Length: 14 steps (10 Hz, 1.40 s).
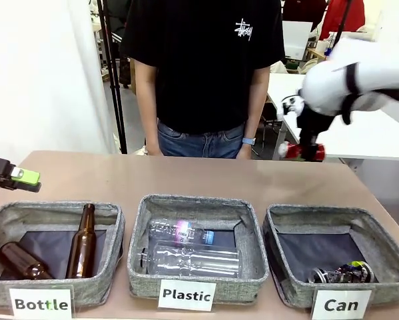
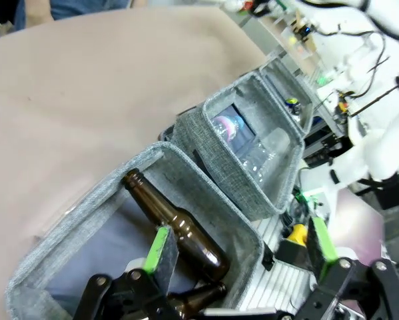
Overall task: Sort the can waste into the basket.
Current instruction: Pick up the can waste from the table and place it in the right Fabric basket.
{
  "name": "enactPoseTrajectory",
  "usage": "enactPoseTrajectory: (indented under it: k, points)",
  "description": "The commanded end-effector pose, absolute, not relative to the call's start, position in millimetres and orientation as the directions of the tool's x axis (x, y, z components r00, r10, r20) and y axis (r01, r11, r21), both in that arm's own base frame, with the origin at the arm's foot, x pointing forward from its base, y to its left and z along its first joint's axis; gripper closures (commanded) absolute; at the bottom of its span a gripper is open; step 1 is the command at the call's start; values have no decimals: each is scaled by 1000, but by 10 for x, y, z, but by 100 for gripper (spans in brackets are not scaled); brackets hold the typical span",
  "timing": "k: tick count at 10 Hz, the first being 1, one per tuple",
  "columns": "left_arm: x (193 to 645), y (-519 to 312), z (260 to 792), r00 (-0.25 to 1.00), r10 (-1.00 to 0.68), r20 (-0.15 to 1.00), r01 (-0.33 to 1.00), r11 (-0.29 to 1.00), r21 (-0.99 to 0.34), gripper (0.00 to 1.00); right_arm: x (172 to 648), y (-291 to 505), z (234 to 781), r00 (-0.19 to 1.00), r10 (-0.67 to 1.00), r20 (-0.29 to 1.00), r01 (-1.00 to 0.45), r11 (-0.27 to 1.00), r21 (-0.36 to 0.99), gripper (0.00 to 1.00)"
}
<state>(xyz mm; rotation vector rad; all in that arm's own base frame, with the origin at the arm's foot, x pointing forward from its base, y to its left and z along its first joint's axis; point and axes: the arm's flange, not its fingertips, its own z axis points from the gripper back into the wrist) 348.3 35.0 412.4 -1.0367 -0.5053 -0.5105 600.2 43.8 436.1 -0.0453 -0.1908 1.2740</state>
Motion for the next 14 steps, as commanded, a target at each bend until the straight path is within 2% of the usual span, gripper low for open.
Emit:
enactPoseTrajectory:
  k: [1,2,4,5,7,10,11,14]
  points:
    - [3451,363,4124,777,-164,607,614,407,-676,0,4792,350,4756,252,961,112,-953,267,-141,100]
    - [3451,363,4124,777,-164,607,614,407,-676,0,4393,369,4793,272,958,86,-949,282,-140,100]
    - [3451,363,4124,777,-164,607,614,407,-676,0,3678,436,4715,229,968,106,-951,245,-188,100]
    - [3451,363,4124,777,-164,607,614,407,-676,0,3501,406,4567,278,959,58,-935,284,-213,100]
    - [3451,363,4124,777,-164,607,614,407,-676,0,3437,327,4374,230,968,101,-956,244,-160,100]
    - [3451,363,4124,777,-164,607,614,407,-676,0,3558,246,4405,212,968,132,-963,230,-142,100]
    - [3451,363,4124,777,-164,607,614,407,-676,0,3591,229,4408,196,973,120,-968,211,-132,0]
    - [3451,363,4124,777,-164,607,614,407,-676,0,3665,249,4392,170,981,98,-978,180,-107,0]
